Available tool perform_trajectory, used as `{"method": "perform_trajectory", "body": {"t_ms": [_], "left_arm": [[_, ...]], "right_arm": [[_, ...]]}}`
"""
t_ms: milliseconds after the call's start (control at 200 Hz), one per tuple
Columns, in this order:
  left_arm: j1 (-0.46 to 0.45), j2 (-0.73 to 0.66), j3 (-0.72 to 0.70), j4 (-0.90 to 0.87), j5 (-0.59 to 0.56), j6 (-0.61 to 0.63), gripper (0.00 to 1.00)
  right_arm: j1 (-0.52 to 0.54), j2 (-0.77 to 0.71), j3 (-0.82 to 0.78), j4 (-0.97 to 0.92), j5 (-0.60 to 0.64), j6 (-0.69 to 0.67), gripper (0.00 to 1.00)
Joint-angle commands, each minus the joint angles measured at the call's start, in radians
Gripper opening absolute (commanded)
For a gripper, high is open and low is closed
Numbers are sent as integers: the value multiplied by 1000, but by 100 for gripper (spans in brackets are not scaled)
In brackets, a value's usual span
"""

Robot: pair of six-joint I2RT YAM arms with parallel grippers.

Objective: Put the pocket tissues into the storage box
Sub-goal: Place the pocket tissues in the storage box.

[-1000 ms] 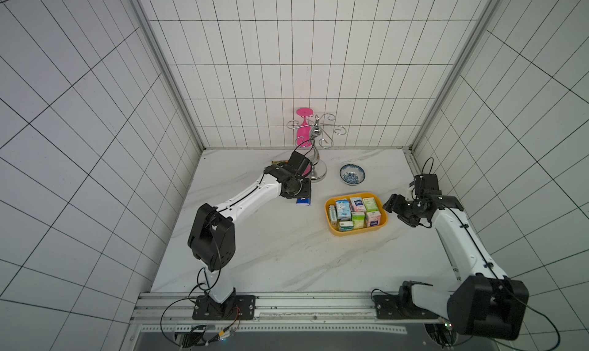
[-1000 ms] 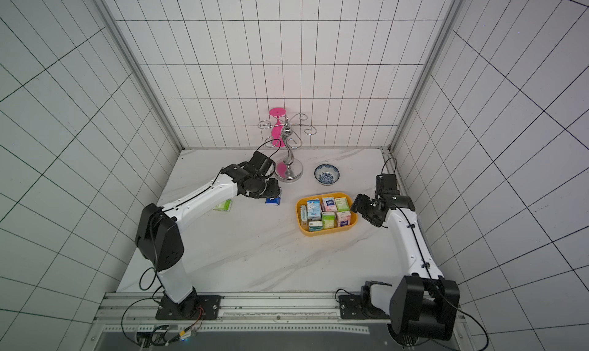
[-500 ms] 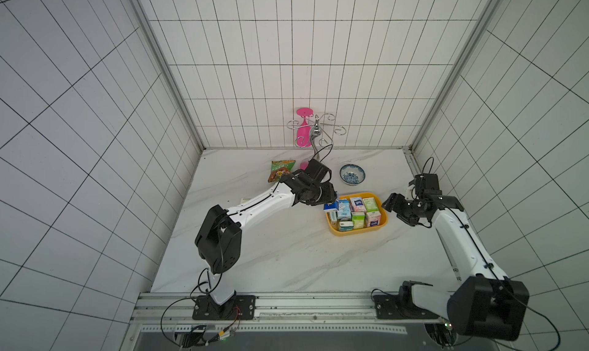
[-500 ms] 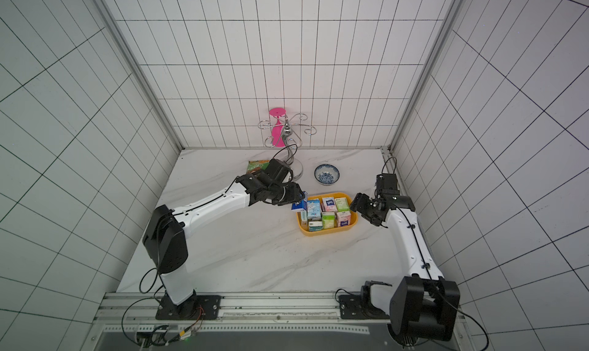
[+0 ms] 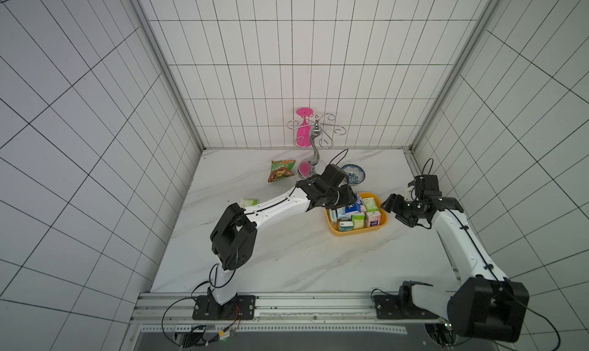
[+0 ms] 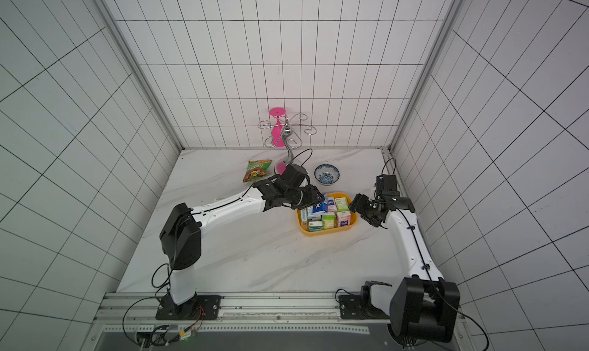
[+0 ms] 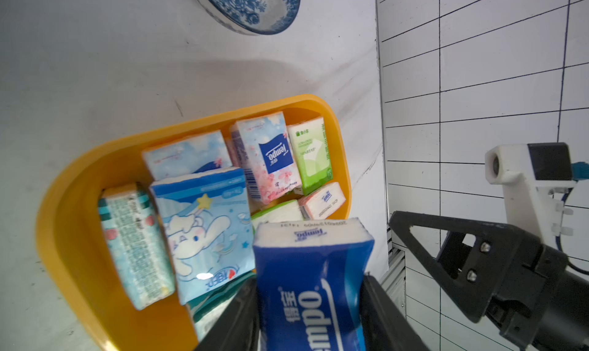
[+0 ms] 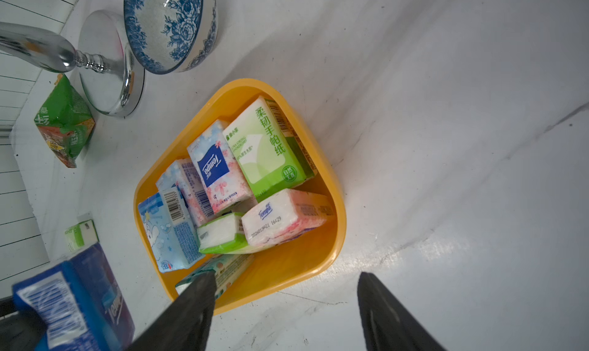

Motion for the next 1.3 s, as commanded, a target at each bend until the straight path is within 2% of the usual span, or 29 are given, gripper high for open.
{"method": "perform_trajectory", "body": {"t_ms": [0,125,345,555,770,1144,1224,1294], "left_arm": [[-12,80,109,-61,-102,-28,51],[-31,189,250,-170,-233,2,51],[-42,309,425,-285,-354,41,51],[-64,338,441,-298,-358,45,52],[-98,397,519,-353,-347,61,52],[-129,385,487,-377,-365,56,54],[-128,393,491,-377,-364,56,57],[-123,396,499,-378,-363,57,67]], "right_arm": [[-10,-29,-29,6,-1,9,74],[-11,-38,-30,7,1,8,74],[-11,-53,-40,3,4,-2,74],[-12,-45,-31,3,4,-8,74],[-14,-59,-34,3,6,-8,75],[-16,-63,-37,6,-5,0,75],[-19,-69,-37,3,-3,0,75],[-19,-76,-37,-1,-2,-1,75]]}}
